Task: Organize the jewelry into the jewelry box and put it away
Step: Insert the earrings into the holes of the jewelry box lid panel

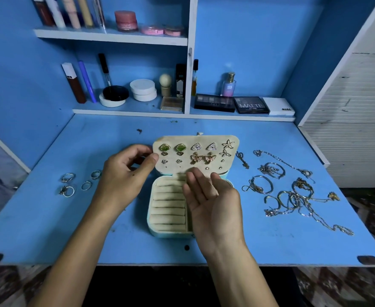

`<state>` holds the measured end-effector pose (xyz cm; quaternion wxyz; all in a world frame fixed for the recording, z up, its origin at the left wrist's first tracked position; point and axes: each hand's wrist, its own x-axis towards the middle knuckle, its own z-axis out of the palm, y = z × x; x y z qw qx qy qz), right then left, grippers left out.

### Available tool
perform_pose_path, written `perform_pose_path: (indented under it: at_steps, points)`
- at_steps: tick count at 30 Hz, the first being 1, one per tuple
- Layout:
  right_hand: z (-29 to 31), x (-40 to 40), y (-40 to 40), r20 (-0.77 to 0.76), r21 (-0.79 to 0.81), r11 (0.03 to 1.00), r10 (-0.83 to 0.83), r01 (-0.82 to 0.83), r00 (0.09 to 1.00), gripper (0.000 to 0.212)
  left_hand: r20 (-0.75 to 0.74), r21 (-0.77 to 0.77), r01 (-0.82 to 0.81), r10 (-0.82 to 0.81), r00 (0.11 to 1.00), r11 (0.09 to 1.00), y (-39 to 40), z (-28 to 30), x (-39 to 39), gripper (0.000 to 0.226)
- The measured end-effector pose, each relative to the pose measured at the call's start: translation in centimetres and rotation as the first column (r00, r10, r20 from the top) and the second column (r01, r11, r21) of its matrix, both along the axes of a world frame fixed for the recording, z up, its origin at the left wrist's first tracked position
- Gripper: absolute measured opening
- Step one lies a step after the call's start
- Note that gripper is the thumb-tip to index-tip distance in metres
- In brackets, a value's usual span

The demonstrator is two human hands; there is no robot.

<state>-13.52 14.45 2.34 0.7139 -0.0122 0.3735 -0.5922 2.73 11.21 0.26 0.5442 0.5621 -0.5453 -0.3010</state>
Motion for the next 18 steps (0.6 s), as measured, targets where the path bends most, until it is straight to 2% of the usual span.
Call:
perform_pose_path:
  at_steps: [5, 11, 18]
  points:
    - [-0.1, -0.3, -0.1, 0.15, 0.09, 0.996, -0.013, 0.0, 0.989, 0.024, 0.024, -0.027, 0.06, -0.06, 0.998, 0.998, 0.8, 0.2, 0.1, 0.015]
    - [-0.1, -0.5, 0.0, 0.262, 0.139, 0.99, -0.063, 0.027, 0.963, 0.04, 0.02, -0.025, 0.101, -0.1, 0.995, 0.995, 0.5, 0.2, 0.5, 0.029]
    - [-0.5, -0.9, 0.0, 0.291, 0.08, 0.997, -0.043, 0.02, 0.956, 0.04, 0.099, -0.011, 0.006, -0.004, 0.995, 1.0, -3.6, 1.7, -0.1, 0.021]
